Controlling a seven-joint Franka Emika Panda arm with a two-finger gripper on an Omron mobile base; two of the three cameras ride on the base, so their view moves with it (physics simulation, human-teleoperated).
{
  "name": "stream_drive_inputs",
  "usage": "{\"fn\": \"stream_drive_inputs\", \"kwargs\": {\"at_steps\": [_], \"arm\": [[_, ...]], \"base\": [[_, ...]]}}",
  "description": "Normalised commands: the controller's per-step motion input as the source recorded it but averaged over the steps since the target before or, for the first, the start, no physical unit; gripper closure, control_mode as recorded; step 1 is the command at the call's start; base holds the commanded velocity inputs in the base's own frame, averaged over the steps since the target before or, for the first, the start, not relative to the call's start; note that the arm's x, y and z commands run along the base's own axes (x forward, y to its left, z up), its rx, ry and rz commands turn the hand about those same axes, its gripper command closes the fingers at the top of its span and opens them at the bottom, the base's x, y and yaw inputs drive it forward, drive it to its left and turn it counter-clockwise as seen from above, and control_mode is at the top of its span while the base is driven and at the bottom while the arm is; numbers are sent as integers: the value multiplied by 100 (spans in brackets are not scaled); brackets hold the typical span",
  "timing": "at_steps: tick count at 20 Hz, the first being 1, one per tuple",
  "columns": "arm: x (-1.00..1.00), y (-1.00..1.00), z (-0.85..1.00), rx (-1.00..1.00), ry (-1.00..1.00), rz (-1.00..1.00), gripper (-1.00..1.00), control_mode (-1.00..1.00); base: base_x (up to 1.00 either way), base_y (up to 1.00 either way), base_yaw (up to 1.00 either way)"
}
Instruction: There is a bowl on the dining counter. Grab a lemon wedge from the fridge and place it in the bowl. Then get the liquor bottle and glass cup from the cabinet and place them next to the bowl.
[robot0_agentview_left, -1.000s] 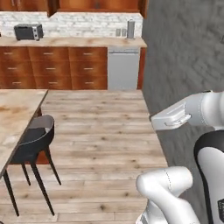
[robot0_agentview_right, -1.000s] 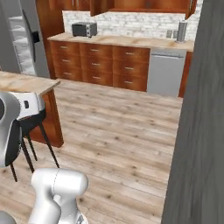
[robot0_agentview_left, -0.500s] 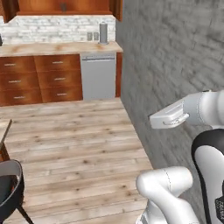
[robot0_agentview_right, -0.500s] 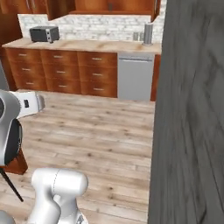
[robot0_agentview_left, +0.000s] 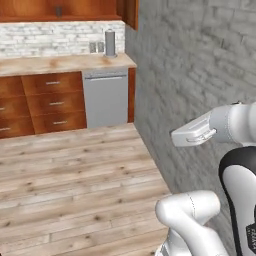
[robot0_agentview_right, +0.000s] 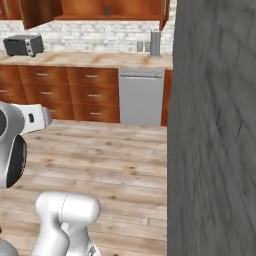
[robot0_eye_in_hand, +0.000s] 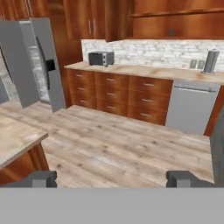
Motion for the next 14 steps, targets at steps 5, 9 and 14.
{"fn": "stream_drive_inputs", "kwargs": {"at_steps": [5,9,14], "arm": [[0,0,0,0,0,0,-100,100],[0,0,0,0,0,0,-100,100],[0,0,0,0,0,0,-100,100]], "base": [[100,61,-14],[100,56,-11],[100,56,-9]]}}
